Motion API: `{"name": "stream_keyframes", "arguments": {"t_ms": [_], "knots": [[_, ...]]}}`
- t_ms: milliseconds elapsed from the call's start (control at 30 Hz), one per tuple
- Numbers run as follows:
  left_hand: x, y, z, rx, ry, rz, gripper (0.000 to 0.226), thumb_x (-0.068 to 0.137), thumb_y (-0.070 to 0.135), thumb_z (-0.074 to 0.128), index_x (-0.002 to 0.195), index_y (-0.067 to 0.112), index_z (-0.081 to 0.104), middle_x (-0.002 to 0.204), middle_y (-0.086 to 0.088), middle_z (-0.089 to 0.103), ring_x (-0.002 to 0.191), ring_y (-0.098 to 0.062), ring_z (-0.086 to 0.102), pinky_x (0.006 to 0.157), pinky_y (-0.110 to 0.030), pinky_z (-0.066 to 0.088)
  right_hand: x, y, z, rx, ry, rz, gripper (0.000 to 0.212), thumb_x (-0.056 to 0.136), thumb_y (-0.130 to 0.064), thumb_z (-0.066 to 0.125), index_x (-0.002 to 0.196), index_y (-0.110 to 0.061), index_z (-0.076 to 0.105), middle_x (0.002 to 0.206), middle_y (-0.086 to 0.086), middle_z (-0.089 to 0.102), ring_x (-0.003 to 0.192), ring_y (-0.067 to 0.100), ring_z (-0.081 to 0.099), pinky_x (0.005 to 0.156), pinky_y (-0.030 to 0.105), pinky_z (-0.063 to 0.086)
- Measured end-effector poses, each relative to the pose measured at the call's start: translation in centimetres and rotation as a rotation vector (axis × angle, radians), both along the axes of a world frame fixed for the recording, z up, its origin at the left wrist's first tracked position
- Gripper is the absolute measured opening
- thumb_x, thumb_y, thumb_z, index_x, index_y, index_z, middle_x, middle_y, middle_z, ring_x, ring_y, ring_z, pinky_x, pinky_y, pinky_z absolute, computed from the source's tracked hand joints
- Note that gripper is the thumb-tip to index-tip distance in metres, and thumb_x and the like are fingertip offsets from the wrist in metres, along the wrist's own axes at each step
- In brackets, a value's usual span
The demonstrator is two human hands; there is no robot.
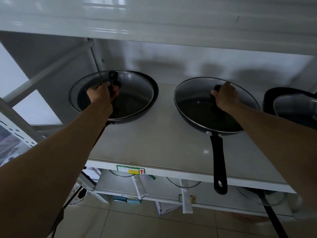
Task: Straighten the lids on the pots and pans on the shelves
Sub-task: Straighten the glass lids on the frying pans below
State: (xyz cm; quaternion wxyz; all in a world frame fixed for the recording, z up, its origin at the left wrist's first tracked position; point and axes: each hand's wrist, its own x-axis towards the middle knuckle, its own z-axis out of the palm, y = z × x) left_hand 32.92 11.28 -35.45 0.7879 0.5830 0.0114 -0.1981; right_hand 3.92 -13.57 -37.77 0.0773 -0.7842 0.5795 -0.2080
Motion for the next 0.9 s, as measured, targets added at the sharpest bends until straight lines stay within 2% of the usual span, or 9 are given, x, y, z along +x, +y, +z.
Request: {"name": "stream_keyframes", "arguments": {"t_ms": [100,267,567,767,900], "knots": [[-0.03,-0.07,-0.08,-0.009,0.002,-0.012,0.008,0.091,0.0,0.053,0.088,0.005,0.057,0.063,-0.007,0.065,0.039,-0.009,0.058,0.046,-0.02,0.051,0.02,0.03,0.04,0.003,0.003,-0.004,0.053,0.094,-0.035,0.057,0.123,0.007,0.045,0.126,0.029,0.054,0.118,0.043,0.052,0.095,0.046,0.043],[-0.1,-0.34,-0.14,-0.029,0.011,-0.021,0.014,0.09,-0.001,0.053,0.079,0.007,0.056,0.05,-0.003,0.065,0.04,-0.011,0.059,0.045,-0.02,0.05,-0.04,0.07,0.05,-0.001,0.022,0.008,0.055,0.095,-0.036,0.055,0.125,0.008,0.042,0.129,0.029,0.052,0.121,0.042,0.05,0.098,0.045,0.041],[-0.07,-0.58,-0.26,-0.062,0.029,-0.02,0.012,0.089,-0.002,0.053,0.08,0.007,0.054,0.06,-0.008,0.064,0.04,-0.011,0.059,0.044,-0.02,0.05,-0.08,0.13,0.07,0.007,0.01,0.01,0.055,0.094,-0.036,0.056,0.124,0.008,0.043,0.127,0.029,0.053,0.118,0.043,0.052,0.095,0.047,0.043],[0.06,-0.64,-0.18,-0.078,0.074,-0.029,0.009,0.09,-0.002,0.054,0.086,0.005,0.058,0.054,-0.005,0.066,0.042,-0.011,0.06,0.046,-0.02,0.052,0.01,0.27,0.16,0.01,0.009,0.0,0.054,0.094,-0.036,0.056,0.124,0.007,0.043,0.127,0.029,0.053,0.118,0.043,0.052,0.095,0.047,0.043],[0.26,-0.75,-0.19,-0.1,0.093,-0.028,0.012,0.089,-0.003,0.054,0.082,0.005,0.059,0.044,-0.002,0.065,0.041,-0.011,0.061,0.045,-0.02,0.052,0.01,0.42,0.27,0.008,0.017,-0.003,0.054,0.094,-0.035,0.057,0.125,0.007,0.043,0.127,0.029,0.053,0.118,0.043,0.052,0.096,0.047,0.042]]}}
